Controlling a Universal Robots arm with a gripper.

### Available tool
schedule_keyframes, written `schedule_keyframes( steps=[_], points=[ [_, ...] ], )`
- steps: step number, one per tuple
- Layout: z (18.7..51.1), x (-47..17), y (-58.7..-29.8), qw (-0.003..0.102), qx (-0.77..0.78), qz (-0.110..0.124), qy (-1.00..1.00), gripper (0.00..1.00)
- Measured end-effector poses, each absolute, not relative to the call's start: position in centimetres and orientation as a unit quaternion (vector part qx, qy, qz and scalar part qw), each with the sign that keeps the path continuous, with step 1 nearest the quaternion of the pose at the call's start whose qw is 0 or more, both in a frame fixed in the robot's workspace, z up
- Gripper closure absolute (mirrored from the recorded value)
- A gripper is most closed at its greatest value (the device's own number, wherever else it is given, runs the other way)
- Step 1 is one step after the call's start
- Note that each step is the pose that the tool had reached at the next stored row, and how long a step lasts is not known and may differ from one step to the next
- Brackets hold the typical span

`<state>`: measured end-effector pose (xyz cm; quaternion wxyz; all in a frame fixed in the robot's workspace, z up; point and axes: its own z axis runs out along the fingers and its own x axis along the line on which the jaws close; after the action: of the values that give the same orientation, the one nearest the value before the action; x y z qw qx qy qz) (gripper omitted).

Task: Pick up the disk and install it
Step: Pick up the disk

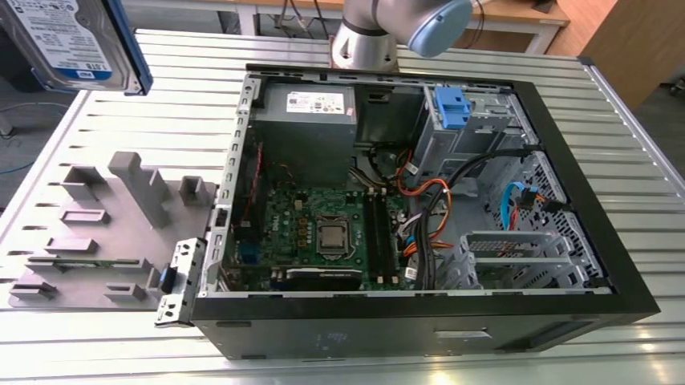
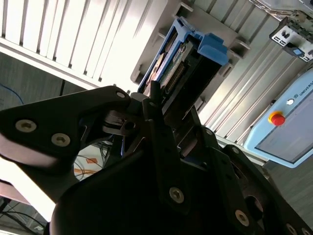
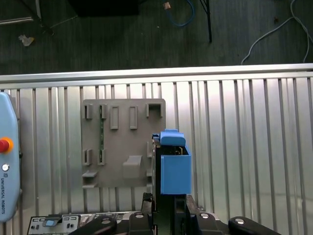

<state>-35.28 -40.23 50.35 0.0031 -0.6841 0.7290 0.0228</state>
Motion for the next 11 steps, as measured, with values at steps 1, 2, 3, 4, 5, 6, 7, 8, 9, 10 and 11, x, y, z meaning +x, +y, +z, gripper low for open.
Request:
schedule_keyframes(
  steps=[1,2,3,4,5,6,7,8,9,10,11],
  points=[
    [50.4,-35.1,-40.2,0.003,-0.684,0.023,0.729,0.65],
    [50.4,-35.0,-40.2,0.003,-0.684,0.023,0.729,0.65],
    [50.4,-34.8,-40.2,0.003,-0.684,0.023,0.729,0.65],
    [50.4,-34.6,-40.2,0.003,-0.684,0.023,0.729,0.65],
    [50.4,-34.5,-40.2,0.003,-0.684,0.023,0.729,0.65],
    [50.4,-34.3,-40.2,0.003,-0.684,0.023,0.729,0.65],
    [50.4,-34.1,-40.2,0.003,-0.684,0.023,0.729,0.65],
    [50.4,-33.9,-40.2,0.003,-0.684,0.023,0.729,0.65],
    [50.4,-33.8,-40.2,0.003,-0.684,0.023,0.729,0.65],
    [50.4,-33.6,-40.2,0.003,-0.684,0.023,0.729,0.65],
    [50.4,-33.4,-40.2,0.003,-0.684,0.023,0.729,0.65]
  ],
)
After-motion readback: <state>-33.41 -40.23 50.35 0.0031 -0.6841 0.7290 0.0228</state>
